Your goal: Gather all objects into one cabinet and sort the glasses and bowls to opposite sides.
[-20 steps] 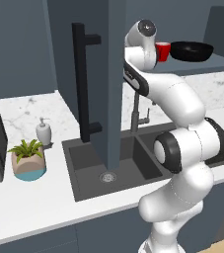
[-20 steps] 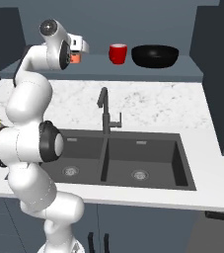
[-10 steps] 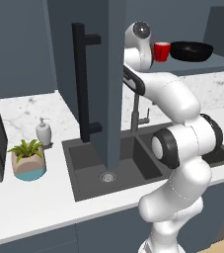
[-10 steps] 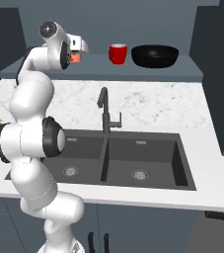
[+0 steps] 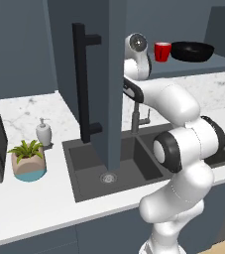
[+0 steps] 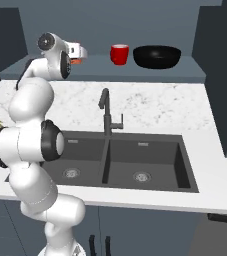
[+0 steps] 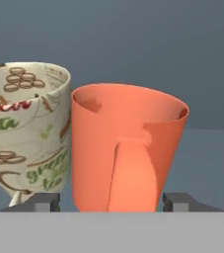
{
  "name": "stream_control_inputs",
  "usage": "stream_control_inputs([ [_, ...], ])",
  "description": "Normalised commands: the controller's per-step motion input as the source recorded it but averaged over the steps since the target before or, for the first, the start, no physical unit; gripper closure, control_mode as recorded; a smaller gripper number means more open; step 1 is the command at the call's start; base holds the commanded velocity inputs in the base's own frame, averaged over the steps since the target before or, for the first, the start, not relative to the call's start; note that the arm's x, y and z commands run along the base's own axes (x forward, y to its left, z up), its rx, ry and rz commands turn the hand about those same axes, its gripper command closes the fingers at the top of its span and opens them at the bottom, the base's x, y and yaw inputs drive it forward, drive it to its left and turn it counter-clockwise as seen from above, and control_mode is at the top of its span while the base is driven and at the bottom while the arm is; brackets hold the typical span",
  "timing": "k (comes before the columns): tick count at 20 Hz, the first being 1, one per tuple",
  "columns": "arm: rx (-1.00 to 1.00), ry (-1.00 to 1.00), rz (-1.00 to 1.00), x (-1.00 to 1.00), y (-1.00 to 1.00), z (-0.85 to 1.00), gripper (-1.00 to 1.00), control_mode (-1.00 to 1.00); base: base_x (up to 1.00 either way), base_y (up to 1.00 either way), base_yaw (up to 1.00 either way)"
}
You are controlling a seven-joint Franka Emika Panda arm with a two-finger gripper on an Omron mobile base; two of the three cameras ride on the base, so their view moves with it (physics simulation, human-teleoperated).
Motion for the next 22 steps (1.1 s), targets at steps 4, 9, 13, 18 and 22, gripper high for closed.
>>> stream_control_inputs([
  [4, 0.0, -0.01, 0.0, 0.11, -0.01, -0.24, -1.0, -1.0, 0.0, 0.0, 0.0],
  [9, 0.01, 0.0, 0.0, 0.12, -0.04, 0.08, -1.0, -1.0, 0.0, 0.0, 0.0],
  [13, 0.0, 0.0, 0.0, -0.25, -0.01, 0.62, -1.0, -1.0, 0.0, 0.0, 0.0],
  [18, 0.03, 0.01, 0.03, -0.73, 0.0, 0.72, -1.0, -1.0, 0.0, 0.0, 0.0],
  [22, 0.09, 0.0, 0.02, -1.0, 0.0, 0.57, -1.0, -1.0, 0.0, 0.0, 0.0],
])
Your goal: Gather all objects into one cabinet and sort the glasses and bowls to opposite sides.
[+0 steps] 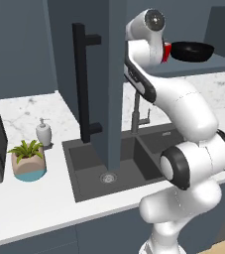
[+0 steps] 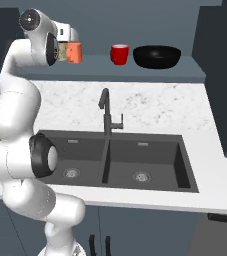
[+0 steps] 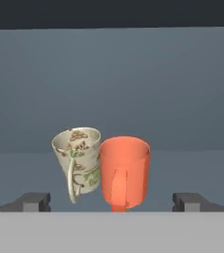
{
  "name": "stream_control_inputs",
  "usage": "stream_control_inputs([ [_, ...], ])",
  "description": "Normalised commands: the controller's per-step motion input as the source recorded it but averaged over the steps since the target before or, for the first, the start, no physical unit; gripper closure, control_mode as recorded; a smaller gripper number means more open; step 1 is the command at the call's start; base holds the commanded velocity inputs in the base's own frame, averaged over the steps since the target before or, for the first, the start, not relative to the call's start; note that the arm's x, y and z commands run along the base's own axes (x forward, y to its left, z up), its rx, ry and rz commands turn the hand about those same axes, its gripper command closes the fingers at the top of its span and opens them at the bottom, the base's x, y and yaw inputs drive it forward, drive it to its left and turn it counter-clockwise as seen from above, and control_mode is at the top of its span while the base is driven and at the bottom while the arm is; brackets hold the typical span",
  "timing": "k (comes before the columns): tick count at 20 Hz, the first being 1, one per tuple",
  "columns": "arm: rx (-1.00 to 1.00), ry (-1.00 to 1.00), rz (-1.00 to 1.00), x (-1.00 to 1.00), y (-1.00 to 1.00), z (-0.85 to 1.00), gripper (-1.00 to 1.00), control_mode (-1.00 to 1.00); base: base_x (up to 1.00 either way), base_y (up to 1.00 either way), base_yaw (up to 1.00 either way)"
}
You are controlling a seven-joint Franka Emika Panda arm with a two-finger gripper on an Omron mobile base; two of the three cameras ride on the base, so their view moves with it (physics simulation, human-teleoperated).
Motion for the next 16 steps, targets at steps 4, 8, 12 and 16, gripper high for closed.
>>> stream_control_inputs([
  [4, 0.02, 0.0, 0.02, -1.0, -0.17, -0.22, -1.0, -1.0, 0.0, 0.0, 0.0],
  [8, -0.05, -0.08, 0.04, -1.0, -0.27, -1.0, -1.0, -1.0, 0.0, 0.0, 0.0],
  [12, -0.08, -0.24, 0.03, -1.0, -0.2, -1.0, -1.0, -1.0, 0.0, 0.0, 0.0],
  [16, -0.02, -0.2, 0.02, -1.0, -0.26, -0.93, -1.0, -1.0, 0.0, 0.0, 0.0],
])
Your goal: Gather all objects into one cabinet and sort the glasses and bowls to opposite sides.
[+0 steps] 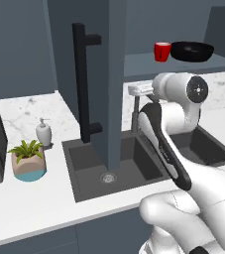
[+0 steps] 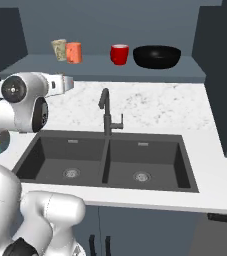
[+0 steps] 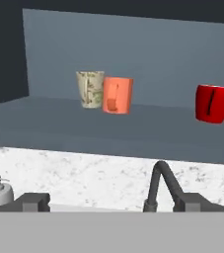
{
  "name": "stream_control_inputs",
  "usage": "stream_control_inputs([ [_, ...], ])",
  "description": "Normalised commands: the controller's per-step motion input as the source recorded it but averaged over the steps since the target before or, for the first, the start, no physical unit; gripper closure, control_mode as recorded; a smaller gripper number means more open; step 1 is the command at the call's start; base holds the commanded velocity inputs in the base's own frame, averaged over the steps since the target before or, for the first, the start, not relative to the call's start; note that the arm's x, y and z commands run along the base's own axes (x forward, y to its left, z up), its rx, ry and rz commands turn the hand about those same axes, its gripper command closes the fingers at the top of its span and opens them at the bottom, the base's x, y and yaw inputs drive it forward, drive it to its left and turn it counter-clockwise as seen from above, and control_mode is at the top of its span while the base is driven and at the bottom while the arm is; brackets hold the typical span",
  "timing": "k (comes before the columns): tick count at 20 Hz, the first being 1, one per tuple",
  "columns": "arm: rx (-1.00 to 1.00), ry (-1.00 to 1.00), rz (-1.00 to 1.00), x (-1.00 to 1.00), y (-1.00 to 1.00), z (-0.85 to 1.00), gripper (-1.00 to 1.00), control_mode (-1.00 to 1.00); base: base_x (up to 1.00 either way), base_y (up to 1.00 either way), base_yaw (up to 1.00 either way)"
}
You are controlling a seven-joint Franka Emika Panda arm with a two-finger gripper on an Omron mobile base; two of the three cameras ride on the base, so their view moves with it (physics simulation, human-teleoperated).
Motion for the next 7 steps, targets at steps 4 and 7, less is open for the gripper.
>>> stream_control_inputs([
  [4, -0.02, -0.13, 0.02, -1.0, -0.2, -0.79, -1.0, -1.0, 0.0, 0.0, 0.0],
  [7, -0.03, -0.04, 0.01, -1.0, -0.14, -0.78, -1.0, -1.0, 0.0, 0.0, 0.0],
])
